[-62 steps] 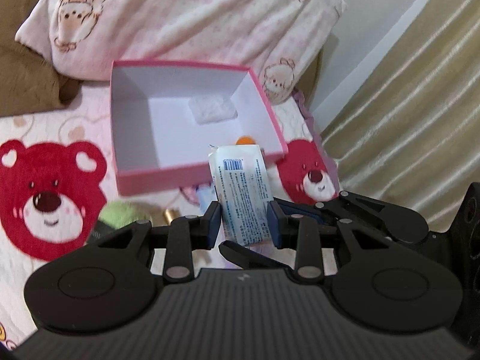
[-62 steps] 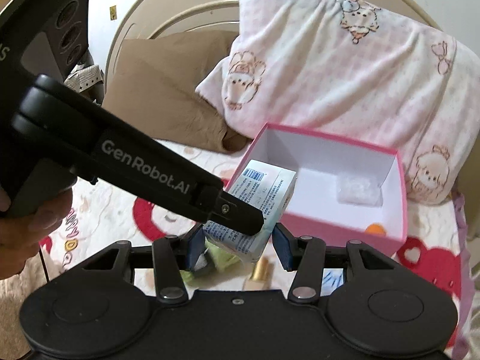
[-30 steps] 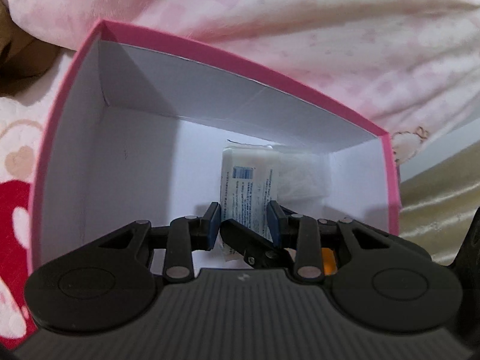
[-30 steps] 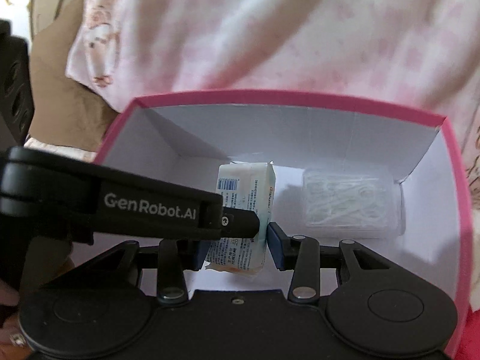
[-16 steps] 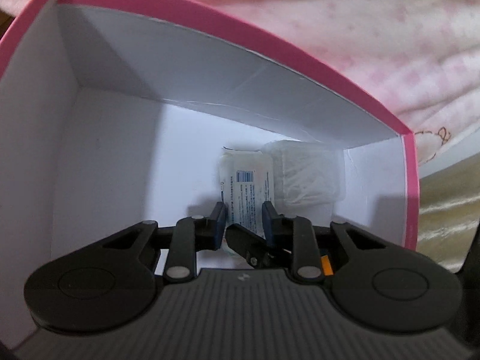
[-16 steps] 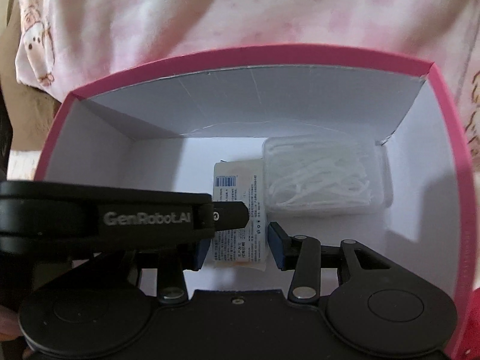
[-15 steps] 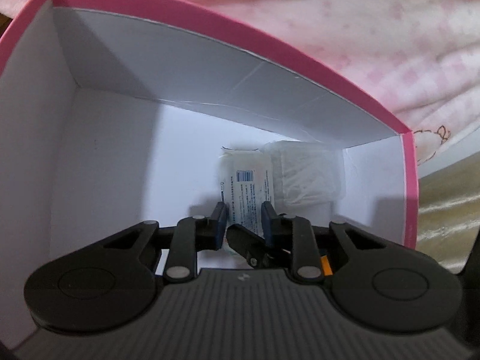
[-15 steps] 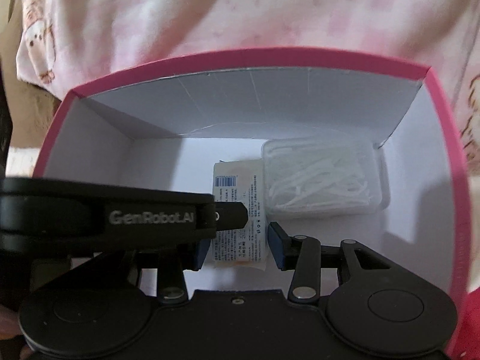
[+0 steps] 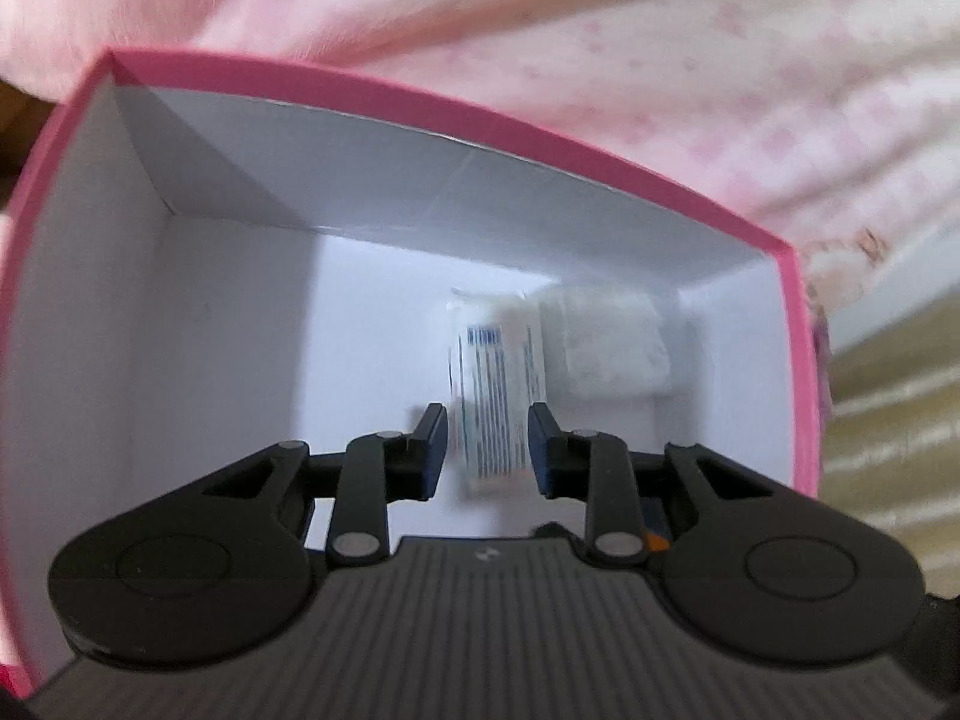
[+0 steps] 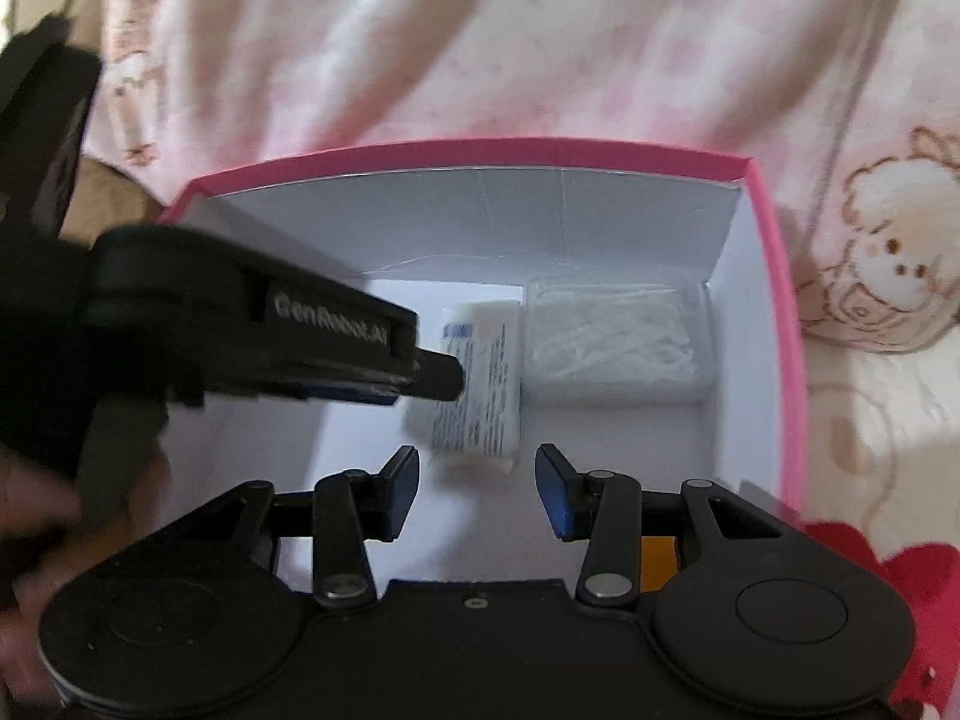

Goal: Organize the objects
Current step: 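Open the left gripper and withdraw it from the pink box, then reach the left gripper to the green yarn ball and close on it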

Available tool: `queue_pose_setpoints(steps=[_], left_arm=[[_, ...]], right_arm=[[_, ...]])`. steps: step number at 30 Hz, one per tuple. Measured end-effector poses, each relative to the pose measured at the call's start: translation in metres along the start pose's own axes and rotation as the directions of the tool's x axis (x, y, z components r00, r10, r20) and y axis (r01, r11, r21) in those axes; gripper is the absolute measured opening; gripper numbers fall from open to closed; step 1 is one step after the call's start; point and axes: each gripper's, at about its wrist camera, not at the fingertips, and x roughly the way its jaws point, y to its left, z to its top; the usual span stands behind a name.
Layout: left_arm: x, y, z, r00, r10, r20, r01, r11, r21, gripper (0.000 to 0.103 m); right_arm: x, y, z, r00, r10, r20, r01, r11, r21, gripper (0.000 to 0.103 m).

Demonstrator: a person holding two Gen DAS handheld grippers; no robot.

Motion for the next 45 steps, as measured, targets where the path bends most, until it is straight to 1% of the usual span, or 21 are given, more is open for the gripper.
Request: queue_pose_setpoints(steps=[4, 5, 8, 9, 12, 14, 16, 18, 20, 22, 24, 26, 29, 34, 38, 39, 41, 43, 45], left_arm=[[-0.039, 0.001, -0.018, 1.0, 0.017, 0.007, -0.017, 0.997, 0.073, 0.04], [-0.042, -0.009, -0.017, 1.0, 0.021, 0.006, -0.021, 0.996, 0.088, 0.041], [-0.077, -0.007, -0.033, 1.0, 0.015, 0.003, -0.016, 0.989, 0.149, 0.043], [-0.086, -0.008, -0.038, 1.0, 0.017, 0.005, -0.018, 0.985, 0.172, 0.045], [-0.109, -0.018, -0.051, 0.999, 0.047, -0.01, -0.043, 0.969, 0.243, 0.047], [-0.132, -0.02, -0.061, 0.998, 0.055, -0.014, -0.049, 0.956, 0.29, 0.048], [-0.153, -0.024, -0.071, 0.998, 0.057, -0.014, -0.049, 0.944, 0.327, 0.052], [-0.171, -0.028, -0.079, 0.998, 0.06, -0.01, -0.053, 0.932, 0.359, 0.053], [-0.191, -0.03, -0.089, 0.998, 0.07, -0.002, -0.064, 0.917, 0.393, 0.055], [-0.21, -0.03, -0.099, 0.998, 0.066, -0.001, -0.059, 0.905, 0.422, 0.057], [-0.227, -0.028, -0.109, 0.999, 0.043, -0.01, -0.035, 0.9, 0.434, 0.059], [-0.241, -0.024, -0.12, 0.999, 0.031, -0.016, -0.02, 0.898, 0.439, 0.06], [-0.256, -0.017, -0.135, 0.999, 0.035, -0.02, -0.022, 0.885, 0.465, 0.064], [-0.274, 0.0, -0.156, 0.999, 0.052, -0.014, -0.038, 0.872, 0.488, 0.07], [-0.28, 0.009, -0.169, 0.998, 0.062, -0.008, -0.048, 0.844, 0.534, 0.076], [-0.28, 0.012, -0.171, 0.998, 0.061, -0.006, -0.048, 0.839, 0.543, 0.077], [-0.278, 0.018, -0.174, 0.998, 0.055, 0.0, -0.047, 0.837, 0.546, 0.079], [-0.272, 0.024, -0.174, 0.998, 0.055, 0.005, -0.049, 0.837, 0.544, 0.083], [-0.265, 0.032, -0.174, 0.999, 0.052, 0.005, -0.047, 0.842, 0.538, 0.084]], right_arm=[[-0.037, 0.005, -0.025, 0.998, 0.002, 0.055, -0.001, 1.0, -0.031, 0.048], [-0.046, -0.006, -0.028, 0.998, 0.0, 0.069, 0.002, 0.999, -0.038, 0.049], [-0.084, -0.006, -0.047, 0.995, 0.016, 0.1, -0.012, 0.999, -0.041, 0.054], [-0.092, -0.003, -0.047, 0.994, 0.02, 0.108, -0.016, 0.999, -0.038, 0.055], [-0.118, 0.005, -0.056, 0.992, 0.027, 0.122, -0.021, 0.999, -0.049, 0.055], [-0.133, 0.011, -0.063, 0.991, 0.032, 0.13, -0.023, 0.998, -0.064, 0.055], [-0.148, 0.016, -0.067, 0.99, 0.05, 0.133, -0.043, 0.997, -0.06, 0.055], [-0.166, 0.019, -0.074, 0.988, 0.075, 0.136, -0.068, 0.996, -0.057, 0.056], [-0.183, 0.027, -0.079, 0.986, 0.083, 0.147, -0.075, 0.995, -0.064, 0.058], [-0.196, 0.034, -0.084, 0.983, 0.103, 0.153, -0.093, 0.993, -0.07, 0.061], [-0.208, 0.038, -0.088, 0.978, 0.151, 0.146, -0.144, 0.988, -0.057, 0.063], [-0.218, 0.041, -0.093, 0.975, 0.179, 0.134, -0.176, 0.984, -0.034, 0.063], [-0.233, 0.049, -0.102, 0.971, 0.203, 0.127, -0.201, 0.979, -0.033, 0.067], [-0.251, 0.067, -0.118, 0.975, 0.191, 0.115, -0.184, 0.98, -0.073, 0.075], [-0.255, 0.082, -0.132, 0.973, 0.197, 0.121, -0.184, 0.977, -0.108, 0.083], [-0.255, 0.085, -0.135, 0.972, 0.199, 0.127, -0.185, 0.976, -0.113, 0.086], [-0.252, 0.092, -0.143, 0.968, 0.205, 0.144, -0.188, 0.975, -0.123, 0.088], [-0.246, 0.098, -0.149, 0.964, 0.215, 0.156, -0.195, 0.972, -0.131, 0.088], [-0.237, 0.105, -0.156, 0.96, 0.222, 0.17, -0.2, 0.97, -0.138, 0.088]])
